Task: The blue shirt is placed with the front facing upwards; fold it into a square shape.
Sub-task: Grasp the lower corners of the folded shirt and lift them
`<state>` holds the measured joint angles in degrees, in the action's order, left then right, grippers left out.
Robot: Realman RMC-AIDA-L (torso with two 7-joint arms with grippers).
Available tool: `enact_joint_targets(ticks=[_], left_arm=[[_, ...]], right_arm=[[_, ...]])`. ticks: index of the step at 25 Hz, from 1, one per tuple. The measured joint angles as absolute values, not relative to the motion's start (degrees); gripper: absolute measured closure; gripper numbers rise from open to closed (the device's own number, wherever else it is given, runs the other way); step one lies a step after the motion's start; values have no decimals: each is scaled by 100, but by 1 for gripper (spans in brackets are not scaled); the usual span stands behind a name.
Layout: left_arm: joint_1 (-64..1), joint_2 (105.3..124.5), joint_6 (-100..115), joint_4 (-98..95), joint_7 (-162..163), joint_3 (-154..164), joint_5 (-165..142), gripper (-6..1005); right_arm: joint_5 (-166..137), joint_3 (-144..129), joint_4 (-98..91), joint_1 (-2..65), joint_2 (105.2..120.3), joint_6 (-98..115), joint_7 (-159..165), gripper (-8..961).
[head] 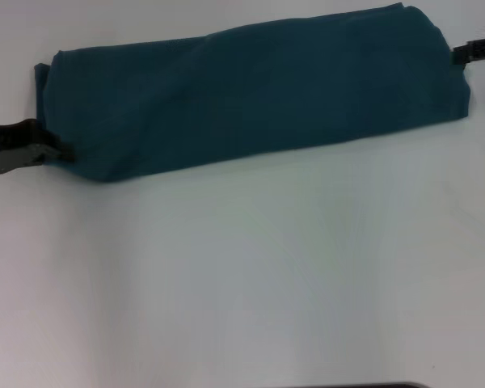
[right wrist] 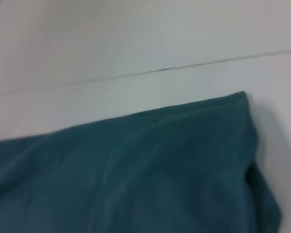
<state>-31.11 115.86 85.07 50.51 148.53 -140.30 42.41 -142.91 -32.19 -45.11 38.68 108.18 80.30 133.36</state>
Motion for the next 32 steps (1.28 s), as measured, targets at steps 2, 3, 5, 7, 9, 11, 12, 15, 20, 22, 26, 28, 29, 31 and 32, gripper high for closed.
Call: enact_joint_targets(ticks=[2,3,5,7,9,11,12,15,20,22,26,28,29,31,32], left_arm=[[-3131,11608,8509,5067,14851,-14012,4245,986],[-3146,11620,8513,5073,14849,-14003,4246,986],[-3165,11632,8516,5087,14845,-14002,4247,987],[-3187,11640,8513,5089,14844,-14001,4247,987],[-3205,11646,8506,5089,14845,-14010,4250,987],[-3221,11655,8498,5089,14845,-14021,4255,987],[-3230,11660,8491,5089,14844,-14019,4258,986],[-3245,11684,8479,5089,14844,-14005,4263,986],[-3285,11708,8463,5089,14844,-14022,4264,987],[-3291,11711,8461,5089,14844,-14016,4264,986],[-3315,11727,8458,5089,14844,-14005,4264,985],[-3330,11729,8464,5089,14844,-14018,4264,984],[-3338,11729,8470,5089,14844,-14020,4264,984],[-3349,11729,8487,5089,14844,-14021,4264,984],[-3352,11729,8494,5089,14844,-14022,4263,984]], right_arm=[[-14518,-3409,-4389,4053,10861,7817,13416,39],[-14606,-3465,-4340,4104,10886,7709,13447,39],[-14755,-3545,-4220,4167,10942,7509,13504,39],[-14803,-3607,-4081,4185,10967,7356,13532,40],[-14811,-3660,-3974,4182,10968,7319,13546,40],[-14816,-3680,-3949,4148,10971,7296,13567,40],[-14818,-3685,-3947,4130,10978,7274,13575,40],[-14818,-3688,-3940,4066,11032,7171,13558,40],[-14815,-3746,-3910,4009,11065,7135,13543,41],[-14780,-3729,-3890,3998,11069,7096,13521,41],[-14746,-3717,-3850,3992,11159,7013,13473,41],[-14700,-3697,-3887,3968,11193,7004,13474,42],[-14655,-3689,-3916,3951,11195,7004,13474,42],[-14619,-3693,-3940,3925,11184,7014,13487,42],[-14646,-3705,-3940,3921,11168,7022,13512,42]])
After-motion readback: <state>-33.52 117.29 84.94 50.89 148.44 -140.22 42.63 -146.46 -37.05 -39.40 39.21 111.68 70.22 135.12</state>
